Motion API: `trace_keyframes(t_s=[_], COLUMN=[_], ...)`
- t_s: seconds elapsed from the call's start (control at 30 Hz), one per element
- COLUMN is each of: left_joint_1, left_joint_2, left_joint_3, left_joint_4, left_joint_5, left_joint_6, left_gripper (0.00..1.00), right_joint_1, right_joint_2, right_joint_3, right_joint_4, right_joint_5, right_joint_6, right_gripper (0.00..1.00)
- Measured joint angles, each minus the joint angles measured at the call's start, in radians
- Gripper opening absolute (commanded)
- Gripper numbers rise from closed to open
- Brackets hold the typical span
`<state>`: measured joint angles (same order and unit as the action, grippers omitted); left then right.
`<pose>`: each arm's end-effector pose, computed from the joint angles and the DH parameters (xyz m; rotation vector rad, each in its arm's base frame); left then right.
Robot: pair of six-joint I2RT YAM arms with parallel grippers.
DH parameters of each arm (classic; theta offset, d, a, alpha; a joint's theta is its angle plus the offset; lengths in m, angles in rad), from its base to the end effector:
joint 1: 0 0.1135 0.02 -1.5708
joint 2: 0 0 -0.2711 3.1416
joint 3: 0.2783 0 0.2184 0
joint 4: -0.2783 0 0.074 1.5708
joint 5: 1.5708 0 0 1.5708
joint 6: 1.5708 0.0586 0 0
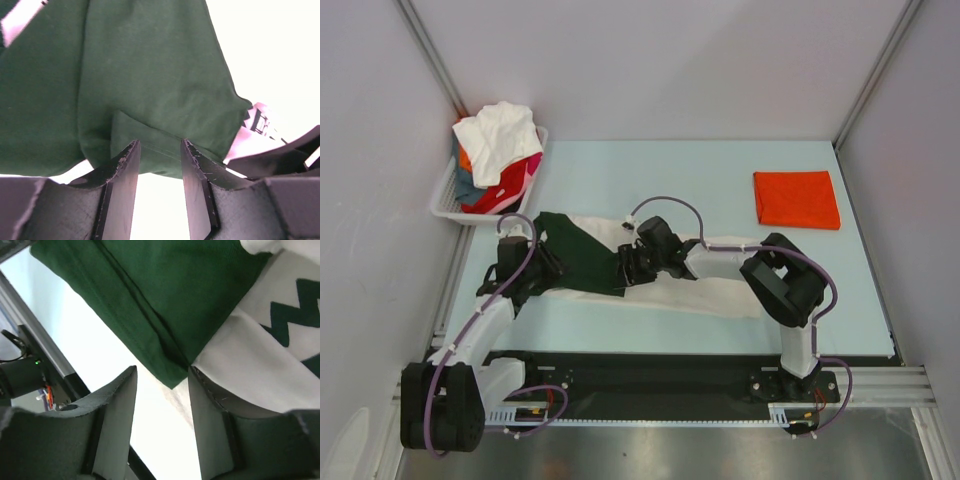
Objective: Fold and stack the t-shirts
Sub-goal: Fold the tshirt
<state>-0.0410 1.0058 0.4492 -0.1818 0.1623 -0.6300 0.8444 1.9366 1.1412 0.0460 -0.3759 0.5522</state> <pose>0.1818 -0.0169 0.1937 -0.6024 2.2777 -0.5235 0.2502 0.3140 0.1712 -0.5758 2.4735 1.0773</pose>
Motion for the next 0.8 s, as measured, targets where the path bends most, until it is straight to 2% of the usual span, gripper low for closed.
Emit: trace_keyframes(t_s=[0.1, 0.13, 0.2, 0.4, 0.53, 0.67, 0.8], left_joint_1=[0.000, 0.000, -0.001, -0.001, -0.001, 0.000, 0.005], left_joint_2=[-0.010, -0.014, -0.018, -0.007, 0.025, 0.060, 0.096], left_joint_3=[0.000, 0.000, 0.000, 0.000, 0.000, 0.000, -0.003], left_joint_4=[0.000, 0.000, 0.000, 0.009, 0.029, 0.037, 0.017], left_joint_5=[0.016, 0.021, 0.037, 0.079, 0.100, 0.097, 0.049], left_joint_6=[-0.008, -0.010, -0.021, -0.051, -0.067, -0.080, -0.099], left_gripper=[0.41, 0.40, 0.37, 0.31, 0.26, 0.12, 0.10], right_joint_1=[0.011, 0.015, 0.026, 0.039, 0.039, 0.037, 0.027], right_joint_2=[-0.005, -0.008, -0.009, -0.008, 0.029, 0.102, 0.195], right_joint_3=[0.003, 0.009, 0.023, 0.084, 0.130, 0.153, 0.147], right_joint_4=[-0.015, -0.023, -0.027, 0.008, 0.063, 0.111, 0.153], right_joint_5=[0.031, 0.036, 0.038, -0.031, -0.099, -0.167, -0.221], right_joint_6=[-0.009, -0.011, -0.012, 0.020, 0.061, 0.103, 0.155], right_gripper=[0.42, 0.35, 0.28, 0.06, 0.02, 0.00, 0.00])
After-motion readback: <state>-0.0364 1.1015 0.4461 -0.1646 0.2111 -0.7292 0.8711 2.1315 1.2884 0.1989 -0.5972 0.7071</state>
